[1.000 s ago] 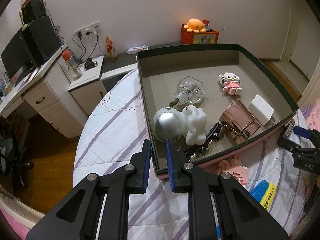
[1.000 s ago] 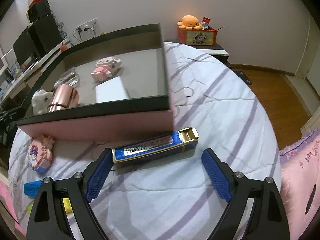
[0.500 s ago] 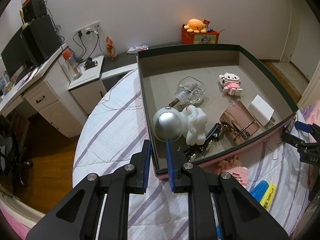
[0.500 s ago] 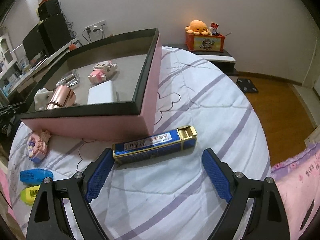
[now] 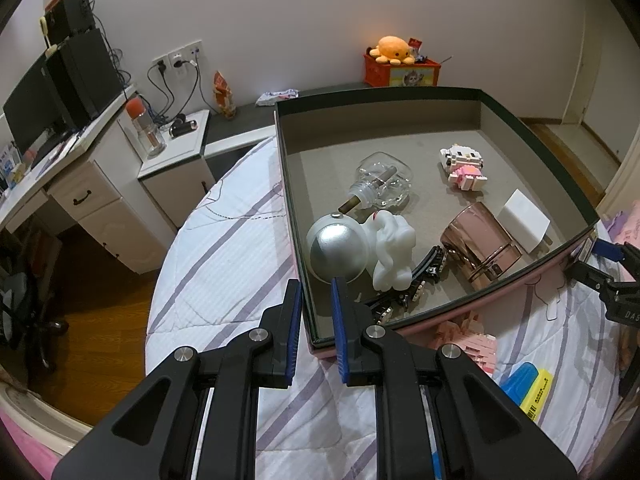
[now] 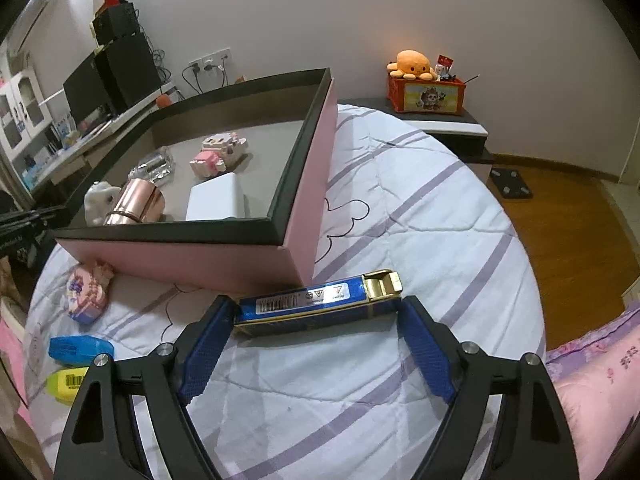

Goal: Organize rigid objects
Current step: 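Grasp the blue-gold tin with the right tool, then carry the tin into the pink box and open the right tool, then withdraw the right tool from the box while the left tool approaches the block donut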

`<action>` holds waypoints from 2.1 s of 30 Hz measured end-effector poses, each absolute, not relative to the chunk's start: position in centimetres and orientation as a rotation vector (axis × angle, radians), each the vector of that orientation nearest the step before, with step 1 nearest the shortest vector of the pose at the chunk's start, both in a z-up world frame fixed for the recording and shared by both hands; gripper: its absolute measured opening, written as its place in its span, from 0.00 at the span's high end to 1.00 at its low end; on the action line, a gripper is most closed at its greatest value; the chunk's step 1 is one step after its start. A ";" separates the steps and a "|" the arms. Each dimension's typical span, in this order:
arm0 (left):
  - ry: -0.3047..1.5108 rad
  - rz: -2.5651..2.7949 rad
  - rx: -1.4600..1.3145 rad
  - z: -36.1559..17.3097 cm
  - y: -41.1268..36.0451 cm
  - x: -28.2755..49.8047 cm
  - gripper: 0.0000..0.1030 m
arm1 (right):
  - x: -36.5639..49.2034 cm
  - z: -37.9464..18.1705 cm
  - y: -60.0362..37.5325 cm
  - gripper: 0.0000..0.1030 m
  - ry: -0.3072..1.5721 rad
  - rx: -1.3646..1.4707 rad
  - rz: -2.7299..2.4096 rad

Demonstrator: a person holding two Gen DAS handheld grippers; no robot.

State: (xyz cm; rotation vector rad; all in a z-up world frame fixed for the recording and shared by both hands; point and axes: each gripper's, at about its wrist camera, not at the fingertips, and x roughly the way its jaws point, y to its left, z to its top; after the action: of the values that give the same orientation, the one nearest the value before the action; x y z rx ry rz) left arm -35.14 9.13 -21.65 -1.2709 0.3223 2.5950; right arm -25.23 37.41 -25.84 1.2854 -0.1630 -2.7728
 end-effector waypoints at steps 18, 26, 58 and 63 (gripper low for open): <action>0.329 2.597 -1.268 -21.6 9.1 -35.1 0.87 | -23.2 -19.2 36.4 0.18 -0.091 1.078 -2.875; 0.336 2.599 -1.272 -21.7 9.1 -35.1 0.87 | -27.5 -18.8 32.6 0.18 -0.037 1.074 -2.783; 0.346 2.628 -1.264 -21.7 9.7 -34.9 0.87 | -29.8 -18.5 31.2 0.15 0.072 1.097 -2.837; 0.361 2.644 -1.257 -21.7 9.9 -34.7 0.87 | -28.8 -18.6 34.2 0.16 0.059 1.145 -2.942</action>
State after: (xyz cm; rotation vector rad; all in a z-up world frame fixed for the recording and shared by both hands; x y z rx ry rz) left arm -34.72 9.86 -21.69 -1.2571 0.3609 2.6437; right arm -28.79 34.20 -18.57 1.1448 0.0587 -2.9424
